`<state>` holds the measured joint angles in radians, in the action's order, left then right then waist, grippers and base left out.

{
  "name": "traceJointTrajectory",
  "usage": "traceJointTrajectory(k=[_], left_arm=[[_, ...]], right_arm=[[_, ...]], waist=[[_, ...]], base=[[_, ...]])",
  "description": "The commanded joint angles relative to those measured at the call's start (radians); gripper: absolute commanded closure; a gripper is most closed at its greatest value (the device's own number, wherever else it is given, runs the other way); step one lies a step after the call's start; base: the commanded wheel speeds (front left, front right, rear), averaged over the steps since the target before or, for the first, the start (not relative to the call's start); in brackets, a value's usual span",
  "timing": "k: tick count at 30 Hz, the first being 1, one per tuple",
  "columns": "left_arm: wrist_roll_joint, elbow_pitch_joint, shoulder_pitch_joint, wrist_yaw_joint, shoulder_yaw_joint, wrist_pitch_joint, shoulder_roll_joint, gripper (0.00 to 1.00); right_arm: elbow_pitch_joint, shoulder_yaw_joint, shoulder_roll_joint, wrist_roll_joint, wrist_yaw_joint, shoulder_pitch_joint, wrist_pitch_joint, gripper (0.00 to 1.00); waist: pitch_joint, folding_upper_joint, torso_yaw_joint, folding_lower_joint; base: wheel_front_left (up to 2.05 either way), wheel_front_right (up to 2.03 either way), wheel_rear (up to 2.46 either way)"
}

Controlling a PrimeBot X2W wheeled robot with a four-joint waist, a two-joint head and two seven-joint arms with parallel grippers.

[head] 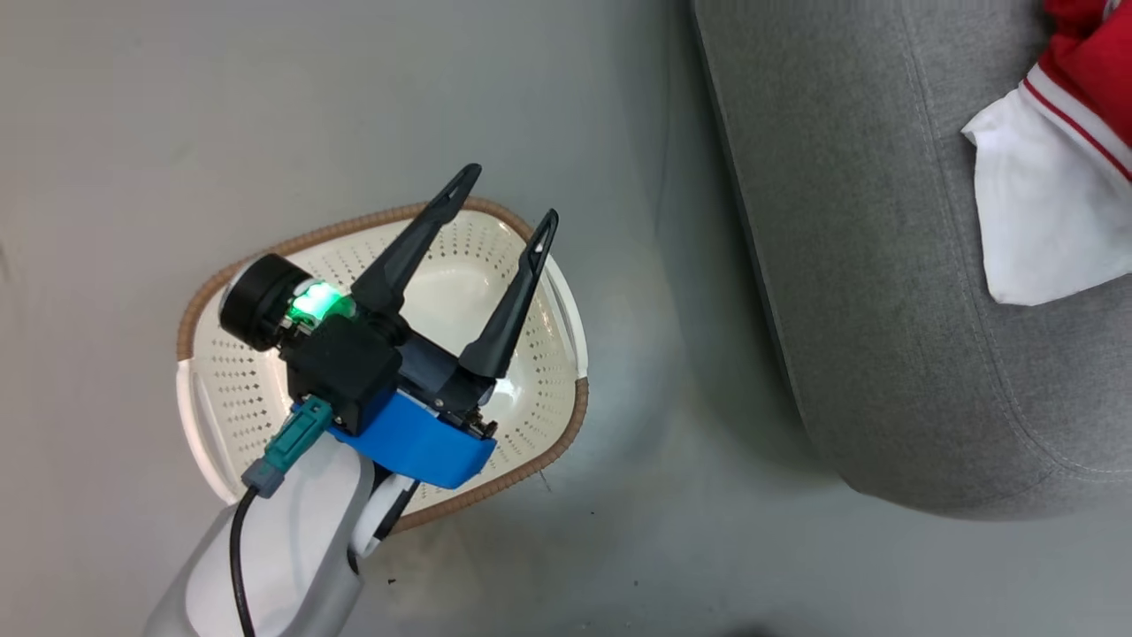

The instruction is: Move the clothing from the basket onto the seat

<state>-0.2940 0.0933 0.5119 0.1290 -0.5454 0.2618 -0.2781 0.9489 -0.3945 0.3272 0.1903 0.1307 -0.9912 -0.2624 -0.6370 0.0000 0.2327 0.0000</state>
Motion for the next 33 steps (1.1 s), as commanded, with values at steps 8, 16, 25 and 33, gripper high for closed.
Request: traceJointTrajectory(k=[8, 16, 25, 33], left_arm=[[-0.054, 0.072, -0.087, 0.002, 0.044, 0.005, 0.063, 0.0], [-0.083, 0.132, -0.208, 0.002, 0.133, 0.005, 0.117, 0.0], [-0.086, 0.186, -0.334, 0.002, 0.239, 0.005, 0.159, 0.0], [-0.096, 0.245, -0.37, 0.002, 0.289, 0.005, 0.167, 0.0]], right_arm=[[-0.046, 0.062, -0.045, -0.04, 0.0, 0.148, -0.003, 0.0], [-0.151, 0.186, -0.099, -0.051, 0.0, 0.307, -0.003, 0.0], [-0.303, 0.304, -0.149, -0.012, 0.0, 0.504, 0.01, 0.0], [-0.476, 0.35, -0.19, -0.022, 0.0, 0.689, 0.058, 0.0]], waist=[[0.218, 0.0, -0.062, 0.0], [0.397, 0.0, -0.119, 0.0], [0.535, 0.0, -0.186, 0.0], [0.606, 0.0, -0.252, 0.0]], base=[[0.0, 0.0, 0.0], [0.0, 0.0, 0.0], [0.0, 0.0, 0.0], [0.0, 0.0, 0.0]])
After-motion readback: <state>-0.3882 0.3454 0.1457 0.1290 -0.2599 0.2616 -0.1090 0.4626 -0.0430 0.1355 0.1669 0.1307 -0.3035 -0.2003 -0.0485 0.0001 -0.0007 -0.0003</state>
